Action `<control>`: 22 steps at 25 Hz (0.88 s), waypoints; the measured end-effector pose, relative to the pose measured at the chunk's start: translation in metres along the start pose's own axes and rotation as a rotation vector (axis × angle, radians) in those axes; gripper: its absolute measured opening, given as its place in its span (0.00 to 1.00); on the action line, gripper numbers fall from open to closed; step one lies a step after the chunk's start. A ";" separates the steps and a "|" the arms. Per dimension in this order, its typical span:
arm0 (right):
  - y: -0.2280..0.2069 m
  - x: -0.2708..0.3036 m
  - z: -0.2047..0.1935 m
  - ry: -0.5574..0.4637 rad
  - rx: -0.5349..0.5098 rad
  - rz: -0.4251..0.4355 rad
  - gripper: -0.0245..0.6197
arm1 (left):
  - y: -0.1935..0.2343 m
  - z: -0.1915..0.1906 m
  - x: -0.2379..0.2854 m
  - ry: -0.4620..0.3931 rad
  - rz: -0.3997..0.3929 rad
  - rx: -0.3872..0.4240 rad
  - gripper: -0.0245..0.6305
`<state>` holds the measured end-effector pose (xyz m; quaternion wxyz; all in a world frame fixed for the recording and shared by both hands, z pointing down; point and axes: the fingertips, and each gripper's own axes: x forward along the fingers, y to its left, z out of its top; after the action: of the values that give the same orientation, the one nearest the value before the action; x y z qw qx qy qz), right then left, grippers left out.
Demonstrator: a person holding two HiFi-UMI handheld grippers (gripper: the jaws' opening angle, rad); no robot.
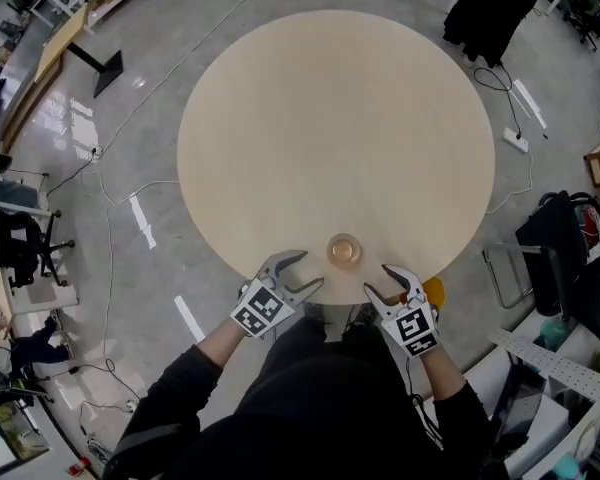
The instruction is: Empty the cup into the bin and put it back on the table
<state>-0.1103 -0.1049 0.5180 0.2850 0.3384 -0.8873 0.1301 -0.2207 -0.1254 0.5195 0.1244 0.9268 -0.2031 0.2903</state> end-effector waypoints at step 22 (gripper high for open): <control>-0.013 0.077 0.000 0.112 -0.312 0.277 0.38 | 0.023 -0.022 0.068 0.248 -0.201 0.275 0.43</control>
<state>-0.1479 -0.1550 0.5644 0.3622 0.1575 -0.9174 0.0479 -0.1911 -0.1582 0.5797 0.0493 0.9078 -0.0514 0.4133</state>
